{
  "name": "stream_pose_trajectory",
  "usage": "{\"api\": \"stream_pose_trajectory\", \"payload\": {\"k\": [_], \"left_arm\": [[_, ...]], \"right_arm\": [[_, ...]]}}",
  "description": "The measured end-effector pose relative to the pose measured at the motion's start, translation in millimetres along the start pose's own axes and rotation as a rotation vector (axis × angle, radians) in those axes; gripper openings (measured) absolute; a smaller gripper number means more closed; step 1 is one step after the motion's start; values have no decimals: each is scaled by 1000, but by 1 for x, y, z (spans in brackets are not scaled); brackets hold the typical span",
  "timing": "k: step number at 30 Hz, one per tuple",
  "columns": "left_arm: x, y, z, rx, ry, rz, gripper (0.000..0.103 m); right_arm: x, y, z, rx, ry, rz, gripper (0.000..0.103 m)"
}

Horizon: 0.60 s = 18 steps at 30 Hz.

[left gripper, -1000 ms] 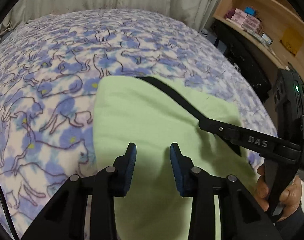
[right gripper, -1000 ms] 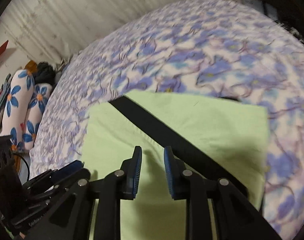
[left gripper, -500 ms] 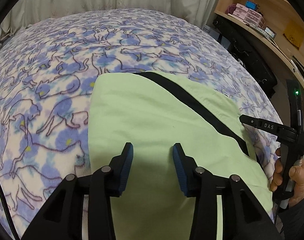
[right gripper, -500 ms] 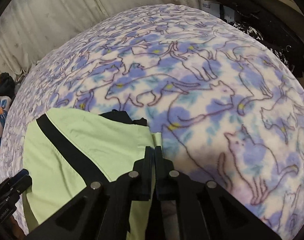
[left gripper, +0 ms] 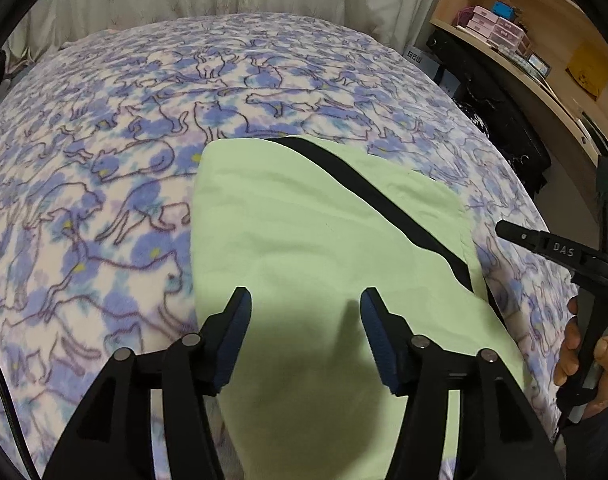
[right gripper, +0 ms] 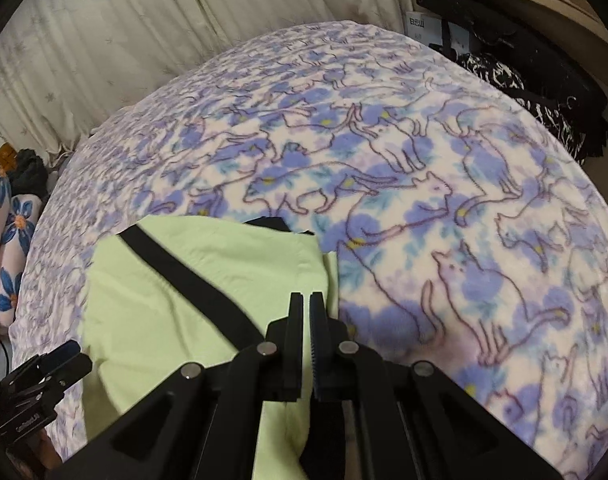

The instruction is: Fold large clothes

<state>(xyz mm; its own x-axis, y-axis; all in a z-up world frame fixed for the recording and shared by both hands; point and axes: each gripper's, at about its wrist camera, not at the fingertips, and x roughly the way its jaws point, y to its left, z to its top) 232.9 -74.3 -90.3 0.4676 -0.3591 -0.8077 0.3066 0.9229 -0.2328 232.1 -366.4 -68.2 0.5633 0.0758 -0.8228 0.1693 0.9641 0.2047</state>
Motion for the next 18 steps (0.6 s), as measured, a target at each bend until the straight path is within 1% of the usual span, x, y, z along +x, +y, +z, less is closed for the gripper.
{"api": "stream_pose_trajectory", "payload": {"k": [1, 2, 3, 4, 5, 7, 10, 12, 14, 16, 18], "left_arm": [[-6, -2, -3, 6, -1, 3, 56], [-12, -3, -6, 10, -3, 6, 56], [-17, -5, -9, 12, -4, 9, 57], [-21, -6, -11, 15, -4, 10, 57], [-26, -6, -14, 18, -4, 12, 58], [-37, -7, -20, 23, -8, 20, 63], [-53, -9, -30, 38, -15, 28, 66], [-61, -10, -36, 48, -15, 32, 67], [-69, -11, -41, 56, -14, 40, 69], [-75, -12, -44, 59, -13, 42, 73], [-80, -12, -47, 59, -12, 43, 75]], "right_arm": [[-7, 3, -3, -8, 0, 5, 8], [-13, 5, -6, -14, -2, 6, 17], [-17, 6, -8, -18, -4, 7, 24], [-24, 8, -11, -27, -8, 11, 33], [-31, 11, -15, -40, -12, 14, 35], [-41, 15, -21, -56, -9, 19, 35], [-57, 22, -30, -83, -4, 26, 36], [-66, 26, -35, -100, 4, 30, 43], [-76, 30, -40, -116, 11, 43, 59], [-84, 33, -43, -140, 11, 45, 63], [-88, 35, -46, -158, 14, 44, 63]]}}
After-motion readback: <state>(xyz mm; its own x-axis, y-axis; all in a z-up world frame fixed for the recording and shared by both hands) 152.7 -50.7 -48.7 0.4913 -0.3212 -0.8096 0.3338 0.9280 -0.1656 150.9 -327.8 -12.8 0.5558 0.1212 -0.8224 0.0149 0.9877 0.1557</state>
